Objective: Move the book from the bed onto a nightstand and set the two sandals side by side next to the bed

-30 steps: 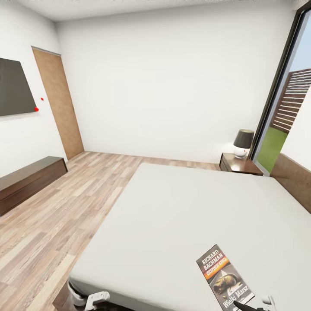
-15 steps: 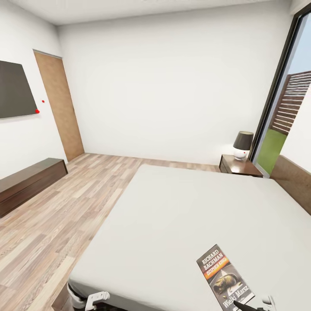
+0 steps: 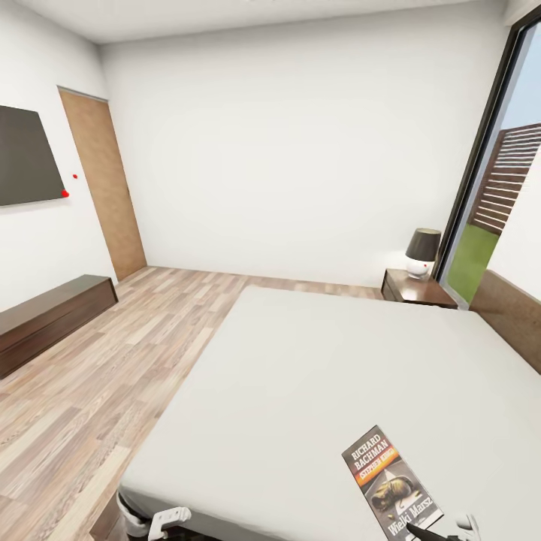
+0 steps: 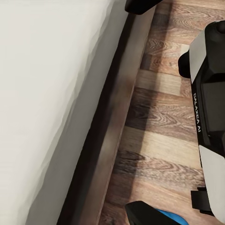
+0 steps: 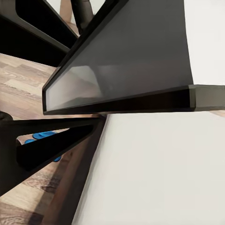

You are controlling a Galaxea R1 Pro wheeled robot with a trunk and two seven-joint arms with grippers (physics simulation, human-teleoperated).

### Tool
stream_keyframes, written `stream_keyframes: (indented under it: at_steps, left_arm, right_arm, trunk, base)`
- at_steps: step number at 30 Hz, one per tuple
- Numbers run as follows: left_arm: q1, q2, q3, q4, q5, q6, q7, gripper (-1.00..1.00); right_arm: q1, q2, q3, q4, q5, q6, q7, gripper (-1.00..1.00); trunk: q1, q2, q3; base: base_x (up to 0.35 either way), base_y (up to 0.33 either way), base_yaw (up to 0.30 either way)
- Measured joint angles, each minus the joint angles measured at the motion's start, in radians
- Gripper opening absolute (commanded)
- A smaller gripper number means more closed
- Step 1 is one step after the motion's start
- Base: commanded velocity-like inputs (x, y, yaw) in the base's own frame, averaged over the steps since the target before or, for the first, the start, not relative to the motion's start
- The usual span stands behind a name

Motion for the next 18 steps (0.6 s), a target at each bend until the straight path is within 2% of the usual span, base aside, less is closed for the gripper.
stream_keyframes:
  at_steps: [18]
  left_arm:
    - [0.000, 0.000, 0.000, 0.000, 0.000, 0.000, 0.000, 1.00]
  right_arm:
    - [0.000, 0.000, 0.000, 0.000, 0.000, 0.001, 0.002, -1.00]
  trunk:
    - [0.000, 0.000, 0.000]
  base:
    - [0.000, 0.000, 0.000]
